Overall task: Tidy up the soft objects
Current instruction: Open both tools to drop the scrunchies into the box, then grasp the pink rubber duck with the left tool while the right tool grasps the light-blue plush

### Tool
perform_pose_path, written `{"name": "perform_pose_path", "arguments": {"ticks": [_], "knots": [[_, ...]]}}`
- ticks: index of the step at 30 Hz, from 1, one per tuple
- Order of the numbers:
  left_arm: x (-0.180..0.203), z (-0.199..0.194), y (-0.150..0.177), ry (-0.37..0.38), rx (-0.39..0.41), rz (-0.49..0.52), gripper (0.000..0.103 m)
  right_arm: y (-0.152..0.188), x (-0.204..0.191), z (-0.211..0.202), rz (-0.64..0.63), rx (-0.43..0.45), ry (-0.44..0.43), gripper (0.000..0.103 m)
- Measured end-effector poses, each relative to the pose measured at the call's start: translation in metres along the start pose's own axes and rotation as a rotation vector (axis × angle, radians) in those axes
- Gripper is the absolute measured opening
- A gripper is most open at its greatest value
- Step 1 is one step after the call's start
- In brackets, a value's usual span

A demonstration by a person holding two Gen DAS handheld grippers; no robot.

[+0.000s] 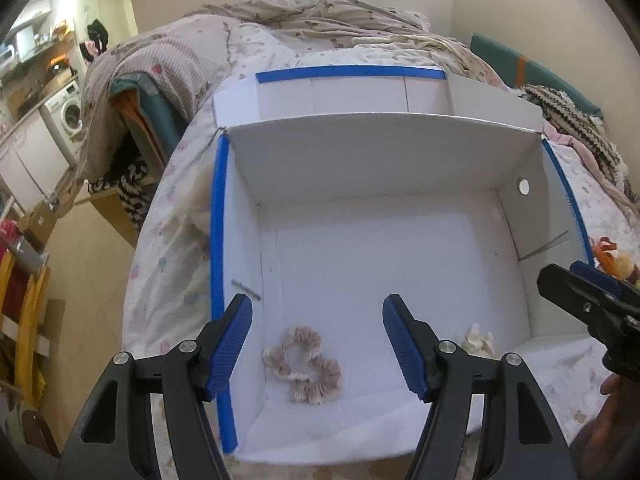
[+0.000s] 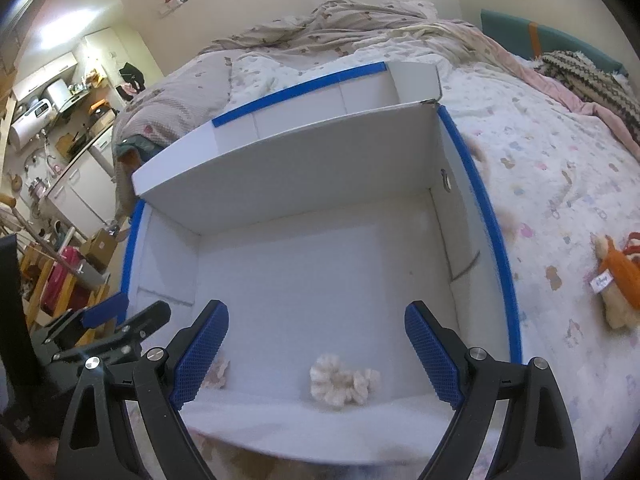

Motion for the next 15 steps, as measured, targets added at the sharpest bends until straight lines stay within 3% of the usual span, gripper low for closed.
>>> {"name": "perform_pose_path", "arguments": {"ticks": [15], "knots": [[-0.019,-0.039,0.040,-0.009,-0.007,-0.038,0.065,0.046,0.013,-0.043,0.063,-0.036,-0.031,0.095]]}}
Point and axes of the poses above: each gripper's, at about its wrist camera, not at the fingertips, and z roughly the way its jaws point, x to its right, y to its underside, the point moved 6 cm from there along z, roughly the way its jaws point
